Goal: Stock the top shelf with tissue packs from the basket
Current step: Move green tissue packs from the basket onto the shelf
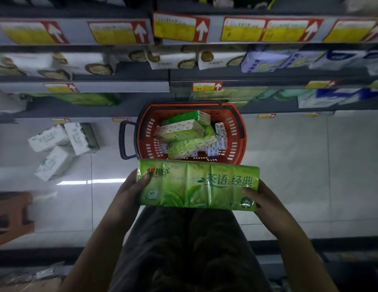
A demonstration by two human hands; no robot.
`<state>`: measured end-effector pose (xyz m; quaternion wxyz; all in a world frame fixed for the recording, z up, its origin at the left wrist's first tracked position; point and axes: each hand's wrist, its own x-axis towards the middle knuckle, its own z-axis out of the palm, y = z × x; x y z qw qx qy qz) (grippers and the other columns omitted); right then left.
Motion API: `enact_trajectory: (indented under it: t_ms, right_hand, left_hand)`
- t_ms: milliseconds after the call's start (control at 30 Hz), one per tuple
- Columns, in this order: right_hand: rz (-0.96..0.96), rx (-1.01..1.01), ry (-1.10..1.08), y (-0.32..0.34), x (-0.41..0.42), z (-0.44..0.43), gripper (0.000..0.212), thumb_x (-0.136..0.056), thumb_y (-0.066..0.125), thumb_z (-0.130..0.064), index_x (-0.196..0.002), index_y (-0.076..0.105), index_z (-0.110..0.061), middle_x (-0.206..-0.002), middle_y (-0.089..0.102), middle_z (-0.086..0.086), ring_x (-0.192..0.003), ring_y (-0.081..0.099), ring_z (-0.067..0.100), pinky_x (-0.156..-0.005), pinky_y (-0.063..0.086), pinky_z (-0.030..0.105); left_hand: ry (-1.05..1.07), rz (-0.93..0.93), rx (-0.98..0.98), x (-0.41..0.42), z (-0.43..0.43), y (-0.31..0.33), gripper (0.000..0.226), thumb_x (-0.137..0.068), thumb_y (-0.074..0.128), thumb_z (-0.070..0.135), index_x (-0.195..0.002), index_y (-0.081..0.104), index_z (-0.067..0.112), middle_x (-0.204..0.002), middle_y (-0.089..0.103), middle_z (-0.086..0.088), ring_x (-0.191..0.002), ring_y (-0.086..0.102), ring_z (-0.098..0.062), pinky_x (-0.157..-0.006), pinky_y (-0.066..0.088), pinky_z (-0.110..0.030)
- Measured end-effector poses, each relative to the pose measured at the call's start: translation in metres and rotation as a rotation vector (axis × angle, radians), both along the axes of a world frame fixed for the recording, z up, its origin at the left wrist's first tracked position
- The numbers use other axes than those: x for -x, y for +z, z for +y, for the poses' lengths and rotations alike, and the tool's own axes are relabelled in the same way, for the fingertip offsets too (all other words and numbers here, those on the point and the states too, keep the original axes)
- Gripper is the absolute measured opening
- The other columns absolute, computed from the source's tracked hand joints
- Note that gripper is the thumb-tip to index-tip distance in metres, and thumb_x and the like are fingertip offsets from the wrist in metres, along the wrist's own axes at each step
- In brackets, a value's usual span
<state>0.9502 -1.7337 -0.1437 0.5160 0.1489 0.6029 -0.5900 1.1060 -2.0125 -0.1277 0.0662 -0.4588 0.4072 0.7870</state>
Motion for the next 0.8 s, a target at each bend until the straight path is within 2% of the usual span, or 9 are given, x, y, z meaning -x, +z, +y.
enact_trajectory:
  t_ms: [100,167,233,300,467,567,667,733,800]
  right_hand:
    - [0.014,0.0,0.012,0.023,0.002,-0.003,0.092,-0.049,0.087,-0.052,-0.127,0.054,-0.013,-0.119,0.067,0.008,-0.108,0.065,0.027,-0.078,0.056,0.033]
    - [0.017,0.014,-0.011,0.036,0.004,-0.007,0.09,-0.05,0.087,-0.048,-0.126,0.054,-0.013,-0.118,0.068,0.007,-0.107,0.065,0.026,-0.075,0.056,0.03]
    - [0.007,0.041,-0.025,0.048,0.004,-0.011,0.081,-0.058,0.085,-0.041,-0.127,0.053,-0.014,-0.119,0.067,0.008,-0.109,0.064,0.028,-0.076,0.056,0.031]
    - [0.012,0.062,-0.038,0.057,0.002,-0.014,0.088,-0.051,0.088,-0.044,-0.126,0.054,-0.015,-0.119,0.067,0.008,-0.109,0.064,0.027,-0.077,0.056,0.032]
    - [0.052,0.081,0.048,0.081,-0.003,-0.016,0.094,-0.046,0.09,-0.044,-0.126,0.053,-0.013,-0.12,0.067,0.009,-0.109,0.064,0.027,-0.077,0.056,0.032]
    - [0.069,0.084,0.102,0.097,-0.002,-0.012,0.093,-0.046,0.09,-0.043,-0.127,0.053,-0.015,-0.119,0.067,0.009,-0.109,0.064,0.028,-0.078,0.056,0.033]
    - [0.086,0.112,0.131,0.112,-0.002,-0.008,0.062,-0.073,0.074,-0.021,-0.13,0.051,-0.016,-0.122,0.066,0.009,-0.112,0.062,0.03,-0.084,0.055,0.038]
    - [0.105,0.115,0.138,0.122,-0.004,-0.008,0.053,-0.078,0.063,-0.01,-0.129,0.051,-0.017,-0.121,0.066,0.008,-0.112,0.063,0.029,-0.084,0.055,0.037]
    - [0.109,0.131,0.147,0.129,-0.007,-0.006,0.057,-0.074,0.074,-0.021,-0.127,0.053,-0.019,-0.121,0.067,0.007,-0.111,0.063,0.028,-0.081,0.056,0.033]
  left_hand:
    - [-0.027,0.019,0.015,-0.002,0.0,0.017,0.038,-0.091,0.057,0.027,-0.123,0.056,0.008,-0.116,0.066,-0.021,-0.099,0.067,-0.036,-0.076,0.059,-0.038]
    - [-0.022,0.026,0.034,0.0,-0.002,0.028,0.043,-0.088,0.061,0.033,-0.123,0.057,0.008,-0.116,0.067,-0.021,-0.098,0.068,-0.034,-0.074,0.059,-0.036]
    - [-0.022,0.038,0.048,0.002,-0.006,0.038,0.064,-0.072,0.076,0.049,-0.121,0.059,0.011,-0.115,0.068,-0.019,-0.098,0.068,-0.033,-0.072,0.059,-0.035]
    - [-0.01,0.057,0.048,0.001,-0.01,0.046,0.076,-0.062,0.081,0.055,-0.121,0.059,0.012,-0.114,0.068,-0.017,-0.099,0.068,-0.033,-0.073,0.058,-0.034]
    - [-0.002,0.091,0.08,-0.008,-0.014,0.067,0.033,-0.09,0.054,0.025,-0.118,0.059,0.01,-0.115,0.067,-0.021,-0.098,0.067,-0.033,-0.074,0.059,-0.035]
    - [-0.039,0.105,0.106,-0.015,-0.015,0.084,0.033,-0.091,0.058,0.024,-0.12,0.058,0.007,-0.117,0.065,-0.024,-0.1,0.066,-0.037,-0.077,0.058,-0.039]
    - [-0.067,0.145,0.129,-0.025,-0.014,0.096,0.041,-0.088,0.057,0.029,-0.123,0.056,0.007,-0.117,0.065,-0.024,-0.103,0.064,-0.042,-0.082,0.056,-0.047]
    - [-0.07,0.162,0.133,-0.029,-0.014,0.105,0.035,-0.091,0.054,0.027,-0.122,0.058,0.009,-0.116,0.065,-0.024,-0.103,0.064,-0.042,-0.082,0.056,-0.048]
    - [-0.087,0.179,0.144,-0.031,-0.015,0.114,0.029,-0.095,0.052,0.024,-0.119,0.06,0.01,-0.115,0.065,-0.024,-0.102,0.064,-0.042,-0.079,0.058,-0.044]
